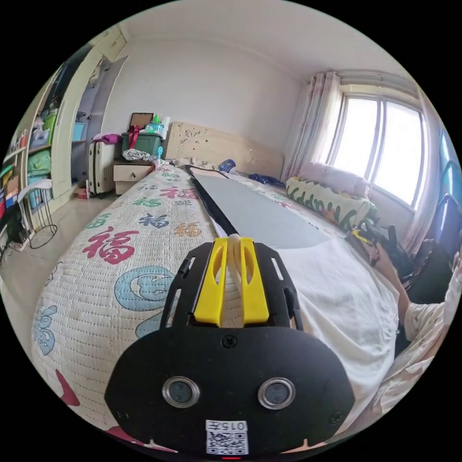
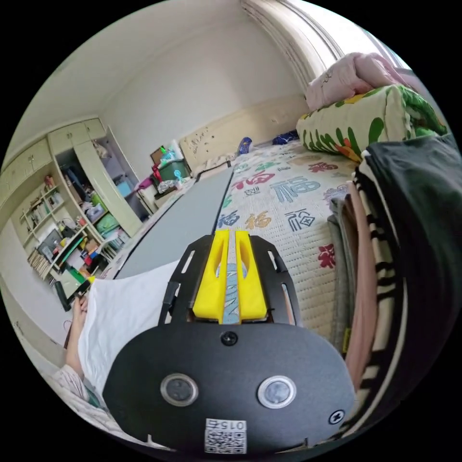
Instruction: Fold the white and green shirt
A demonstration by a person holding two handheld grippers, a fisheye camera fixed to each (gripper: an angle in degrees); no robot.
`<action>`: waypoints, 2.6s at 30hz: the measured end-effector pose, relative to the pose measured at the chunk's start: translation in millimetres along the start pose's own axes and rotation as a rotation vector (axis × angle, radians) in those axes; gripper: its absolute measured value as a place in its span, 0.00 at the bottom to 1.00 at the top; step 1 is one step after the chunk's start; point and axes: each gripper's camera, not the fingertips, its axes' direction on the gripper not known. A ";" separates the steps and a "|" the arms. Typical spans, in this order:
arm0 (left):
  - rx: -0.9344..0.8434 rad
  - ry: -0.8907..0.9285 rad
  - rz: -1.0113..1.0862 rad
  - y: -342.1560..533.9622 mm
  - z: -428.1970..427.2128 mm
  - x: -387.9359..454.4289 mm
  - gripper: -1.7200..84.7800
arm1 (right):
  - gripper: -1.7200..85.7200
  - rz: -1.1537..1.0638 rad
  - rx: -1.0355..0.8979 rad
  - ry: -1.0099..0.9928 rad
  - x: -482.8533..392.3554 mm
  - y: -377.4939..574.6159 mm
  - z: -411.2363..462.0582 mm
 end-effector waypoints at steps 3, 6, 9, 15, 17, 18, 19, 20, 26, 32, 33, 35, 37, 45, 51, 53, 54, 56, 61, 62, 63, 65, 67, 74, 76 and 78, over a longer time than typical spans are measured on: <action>0.089 0.018 -0.141 -8.2 -57.8 -38.6 0.06 | 0.08 -0.122 -0.002 -0.070 -3.1 28.7 -65.6; 0.083 0.220 -0.202 -13.4 -121.9 -39.5 0.09 | 0.10 -0.100 -0.150 -0.235 16.4 63.9 -126.2; 0.148 0.308 -0.052 -0.9 -194.8 8.1 0.10 | 0.11 -0.205 -0.117 -0.471 34.2 110.9 -203.2; 0.461 0.107 -0.071 82.0 -299.2 57.4 0.10 | 0.14 -0.267 -0.008 -0.119 43.4 206.3 -275.4; 0.444 -0.045 -0.201 108.1 -310.7 43.3 0.11 | 0.16 -0.313 -0.031 -0.039 42.4 223.2 -269.6; 0.433 -0.077 -0.242 113.3 -311.4 36.5 0.11 | 0.16 -0.315 -0.036 -0.022 42.1 224.7 -267.6; 0.409 -0.107 -0.310 121.5 -311.6 21.0 0.12 | 0.16 -0.316 -0.031 0.005 41.2 226.0 -265.2; 0.372 -0.078 -0.373 126.1 -310.8 3.7 0.13 | 0.16 -0.324 -0.021 0.010 39.8 225.1 -263.7; 0.302 0.068 -0.485 125.5 -324.1 -43.6 0.14 | 0.09 -0.338 -0.060 0.048 41.6 198.5 -247.6; 0.252 0.083 -0.500 99.0 -344.6 -82.2 0.15 | 0.01 -0.283 0.071 0.241 60.1 186.0 -293.4; 0.253 0.081 -0.502 97.3 -347.1 -86.5 0.15 | 0.01 -0.282 0.082 0.249 63.4 185.5 -299.9; 0.239 0.123 -0.516 90.9 -351.3 -104.2 0.15 | 0.01 -0.282 0.065 0.235 76.1 181.8 -315.4; 0.256 0.161 -0.535 88.8 -355.8 -117.6 0.15 | 0.01 -0.287 0.042 0.243 83.9 179.5 -320.4; 0.281 0.343 -0.586 77.5 -376.3 -162.4 0.13 | 0.01 -0.297 0.023 0.321 108.6 172.9 -324.5; 0.321 0.384 -0.596 74.7 -388.2 -184.0 0.06 | 0.01 -0.261 0.036 0.307 127.8 161.7 -337.4; 0.345 0.376 -0.564 70.8 -398.9 -187.4 0.03 | 0.01 -0.234 0.035 0.247 140.2 157.8 -351.2; 0.345 0.369 -0.553 69.0 -401.6 -187.7 0.02 | 0.01 -0.225 0.033 0.229 144.0 156.8 -354.7; 0.338 0.328 -0.515 60.8 -413.5 -190.0 0.02 | 0.01 -0.178 0.035 0.162 162.2 153.9 -369.5; 0.340 0.236 -0.449 45.1 -436.8 -190.8 0.01 | 0.02 -0.109 0.081 0.215 196.6 161.4 -402.8; 0.339 0.226 -0.437 42.1 -437.5 -189.1 0.01 | 0.02 -0.131 0.072 0.181 201.3 163.5 -406.9; 0.334 0.218 -0.433 40.7 -437.1 -188.4 0.01 | 0.02 -0.149 0.062 0.163 202.2 164.2 -407.1; 0.326 0.189 -0.430 38.4 -434.6 -187.8 0.01 | 0.05 -0.216 0.013 0.135 199.6 163.1 -399.3; 0.335 0.206 -0.451 40.2 -431.8 -191.1 0.01 | 0.09 -0.262 -0.002 0.157 193.0 161.0 -389.8; 0.314 0.266 -0.509 53.5 -420.0 -203.2 0.01 | 0.10 -0.315 -0.012 0.231 180.8 149.4 -339.1; 0.300 0.259 -0.506 56.1 -417.1 -203.2 0.01 | 0.10 -0.299 0.020 0.244 182.0 149.0 -334.8; 0.295 0.257 -0.505 58.7 -413.8 -203.9 0.01 | 0.08 -0.283 0.044 0.244 184.6 150.7 -333.3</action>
